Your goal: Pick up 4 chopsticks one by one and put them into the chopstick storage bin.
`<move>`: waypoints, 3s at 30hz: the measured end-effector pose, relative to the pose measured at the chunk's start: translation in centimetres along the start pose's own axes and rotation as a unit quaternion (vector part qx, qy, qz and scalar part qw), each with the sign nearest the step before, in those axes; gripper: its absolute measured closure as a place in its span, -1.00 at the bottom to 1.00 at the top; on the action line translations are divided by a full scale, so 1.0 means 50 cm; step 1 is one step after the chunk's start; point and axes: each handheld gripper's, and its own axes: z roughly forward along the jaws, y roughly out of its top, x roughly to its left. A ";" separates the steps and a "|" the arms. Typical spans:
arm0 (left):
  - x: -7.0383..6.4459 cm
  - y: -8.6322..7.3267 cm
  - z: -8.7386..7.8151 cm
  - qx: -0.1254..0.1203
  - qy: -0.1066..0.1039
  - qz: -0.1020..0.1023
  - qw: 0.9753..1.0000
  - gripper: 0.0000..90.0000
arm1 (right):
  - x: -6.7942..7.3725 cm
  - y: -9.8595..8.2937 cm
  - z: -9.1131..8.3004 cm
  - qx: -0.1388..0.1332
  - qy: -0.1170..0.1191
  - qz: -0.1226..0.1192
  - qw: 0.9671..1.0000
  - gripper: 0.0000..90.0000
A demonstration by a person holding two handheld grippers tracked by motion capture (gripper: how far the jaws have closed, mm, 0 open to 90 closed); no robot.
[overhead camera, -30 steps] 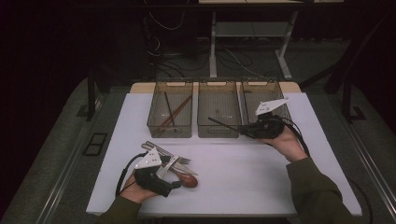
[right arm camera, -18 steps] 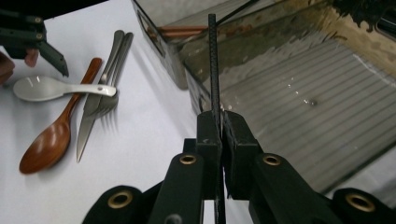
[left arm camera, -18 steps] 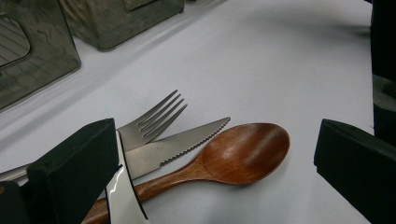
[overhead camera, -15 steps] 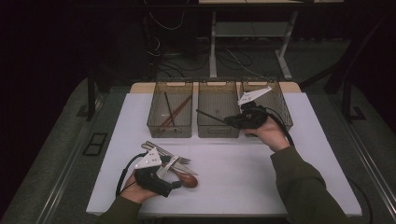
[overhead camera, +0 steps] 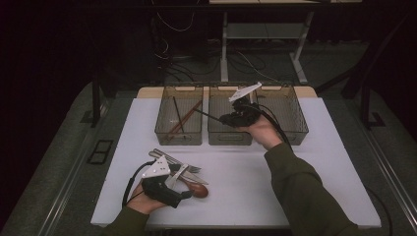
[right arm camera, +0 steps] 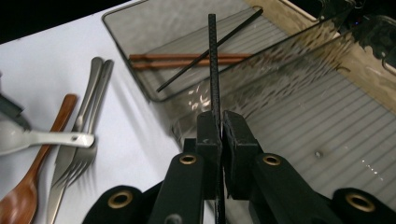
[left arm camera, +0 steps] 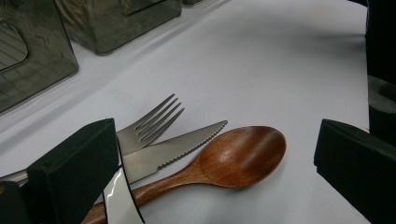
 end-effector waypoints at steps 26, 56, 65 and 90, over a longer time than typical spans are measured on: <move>-0.001 0.001 -0.003 -0.003 -0.001 0.004 1.000 -1.00 | 0.030 0.145 0.165 0.041 -0.038 0.015 0.998 0.90; 0.001 0.001 -0.007 -0.009 -0.003 -0.001 1.000 -1.00 | 0.029 0.202 0.259 0.040 -0.067 0.030 0.997 0.22; 0.002 0.001 -0.007 -0.004 -0.002 0.003 1.000 -1.00 | 0.024 0.180 0.206 0.007 -0.034 0.040 0.999 -0.07; 0.002 -0.004 -0.005 0.008 0.006 0.000 1.000 -1.00 | -0.003 0.030 0.030 -0.056 -0.012 0.024 0.998 -0.53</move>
